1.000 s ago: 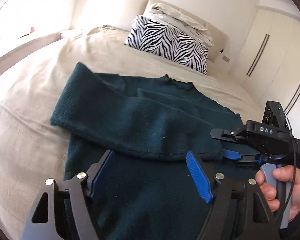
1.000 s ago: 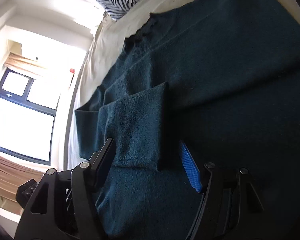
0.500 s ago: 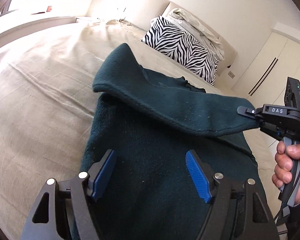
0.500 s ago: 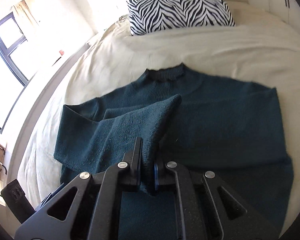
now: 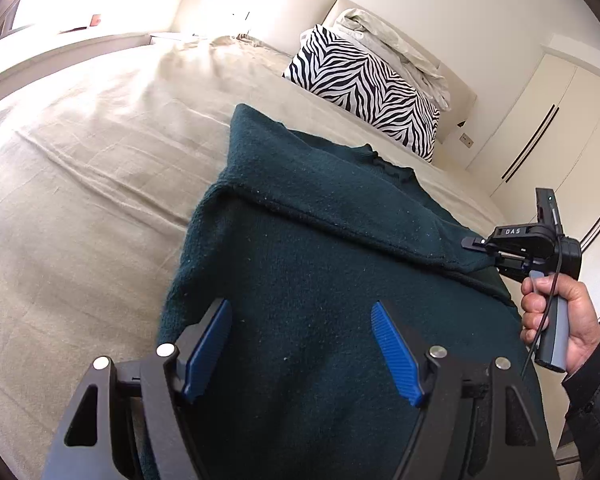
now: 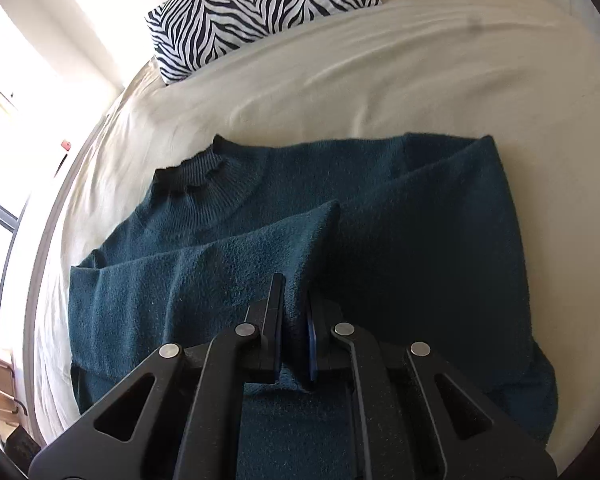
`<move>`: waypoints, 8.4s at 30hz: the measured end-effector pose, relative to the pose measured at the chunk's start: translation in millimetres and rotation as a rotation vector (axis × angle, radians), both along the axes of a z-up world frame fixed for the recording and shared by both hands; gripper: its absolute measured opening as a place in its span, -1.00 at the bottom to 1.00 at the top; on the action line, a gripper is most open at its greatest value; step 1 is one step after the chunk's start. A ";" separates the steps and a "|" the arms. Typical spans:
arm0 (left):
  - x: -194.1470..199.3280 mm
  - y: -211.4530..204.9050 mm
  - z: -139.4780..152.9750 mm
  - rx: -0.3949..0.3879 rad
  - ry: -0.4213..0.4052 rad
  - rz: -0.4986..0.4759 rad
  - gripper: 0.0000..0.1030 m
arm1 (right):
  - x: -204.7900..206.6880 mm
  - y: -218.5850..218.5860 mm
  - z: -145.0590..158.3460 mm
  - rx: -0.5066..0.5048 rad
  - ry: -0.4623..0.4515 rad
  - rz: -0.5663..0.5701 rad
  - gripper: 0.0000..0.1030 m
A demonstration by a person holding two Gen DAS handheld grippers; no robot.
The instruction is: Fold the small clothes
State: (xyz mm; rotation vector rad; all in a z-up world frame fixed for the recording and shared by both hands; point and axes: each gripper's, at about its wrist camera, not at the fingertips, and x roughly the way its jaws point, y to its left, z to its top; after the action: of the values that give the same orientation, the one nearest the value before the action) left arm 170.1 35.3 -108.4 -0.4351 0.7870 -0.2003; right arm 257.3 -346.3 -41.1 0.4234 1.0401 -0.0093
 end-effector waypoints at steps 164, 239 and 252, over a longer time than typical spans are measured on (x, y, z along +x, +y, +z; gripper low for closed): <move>-158.0 74.3 -12.8 -0.185 0.417 -0.201 -0.10 | -419.1 -146.9 4.2 0.248 0.045 -0.149 0.05; 104.0 88.1 77.7 -0.542 0.075 -0.101 -0.88 | -87.7 -150.8 104.1 0.269 -0.312 -0.185 -0.87; 209.8 81.5 25.3 -0.470 0.181 -0.003 -0.77 | 39.6 -152.9 45.6 0.176 -0.196 -0.222 -0.83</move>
State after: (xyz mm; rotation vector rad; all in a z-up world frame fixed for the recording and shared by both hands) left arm 380.0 116.8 -83.2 -0.9057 0.9182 -0.3547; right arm 296.9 -499.2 4.6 0.6850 0.7998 -0.0733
